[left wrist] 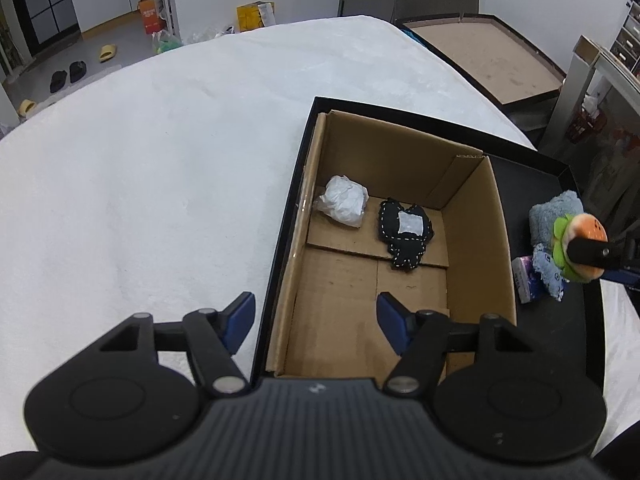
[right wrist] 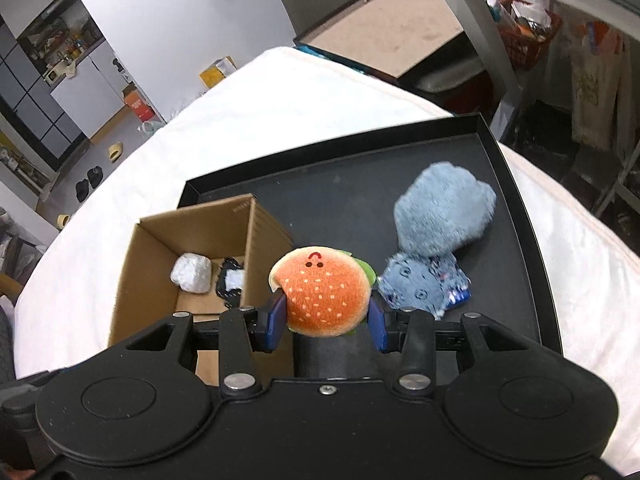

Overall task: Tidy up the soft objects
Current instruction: 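Carry the hamburger plush with the right gripper into the box and release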

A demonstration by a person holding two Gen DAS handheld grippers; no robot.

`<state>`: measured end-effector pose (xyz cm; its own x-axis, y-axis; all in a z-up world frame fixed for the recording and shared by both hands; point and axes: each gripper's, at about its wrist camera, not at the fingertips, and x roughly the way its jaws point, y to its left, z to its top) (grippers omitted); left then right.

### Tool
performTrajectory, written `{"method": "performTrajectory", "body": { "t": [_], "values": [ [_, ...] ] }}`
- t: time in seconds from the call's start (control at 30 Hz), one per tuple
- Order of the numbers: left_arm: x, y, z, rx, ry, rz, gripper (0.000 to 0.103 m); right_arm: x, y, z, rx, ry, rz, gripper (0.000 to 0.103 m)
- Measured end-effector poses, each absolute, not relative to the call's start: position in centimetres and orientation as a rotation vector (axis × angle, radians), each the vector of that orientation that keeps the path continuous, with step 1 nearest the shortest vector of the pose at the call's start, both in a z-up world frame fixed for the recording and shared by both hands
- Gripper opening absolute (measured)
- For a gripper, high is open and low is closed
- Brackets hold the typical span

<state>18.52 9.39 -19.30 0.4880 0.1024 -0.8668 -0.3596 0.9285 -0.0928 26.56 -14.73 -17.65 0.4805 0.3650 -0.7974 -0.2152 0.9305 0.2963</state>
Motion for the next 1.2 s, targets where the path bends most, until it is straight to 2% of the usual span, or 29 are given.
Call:
{"method": "performTrajectory", "body": {
  "t": [0.2,0.33,0.5,0.6,0.67,0.77,0.87,1.1,1.2],
  "values": [
    [18.1,10.3,-19.8,-0.313,1.012,0.276,0.062,26.7,-13.3,-16.6,0.145,0.989,0.367,0.041],
    [17.9,11.1,-20.2,-0.348,1.010,0.277,0.053,26.7,-12.0,-16.2,0.127,0.982,0.381,0.041],
    [17.7,11.5,-20.7,-0.371,1.007,0.263,0.047,26.5,-10.1,-15.7,0.106,0.971,0.410,0.041],
    [17.7,11.9,-21.0,-0.392,1.008,0.251,0.041,26.5,-8.9,-15.5,0.091,0.971,0.419,0.041],
    [17.6,12.3,-21.3,-0.412,1.009,0.246,0.031,26.6,-8.2,-15.6,0.075,0.973,0.424,0.042],
    [17.6,12.6,-21.7,-0.420,1.012,0.238,0.022,26.7,-7.1,-15.6,0.068,0.979,0.432,0.042],
    [17.4,13.0,-21.9,-0.424,1.010,0.239,0.015,26.7,-6.0,-15.9,0.061,0.987,0.444,0.042],
    [17.4,13.7,-22.1,-0.449,1.014,0.220,0.015,26.5,-3.1,-16.4,0.046,1.015,0.476,0.043],
    [17.5,13.7,-22.2,-0.450,1.018,0.214,0.015,26.5,-2.0,-16.4,0.064,1.025,0.501,0.053]
  ]
}}
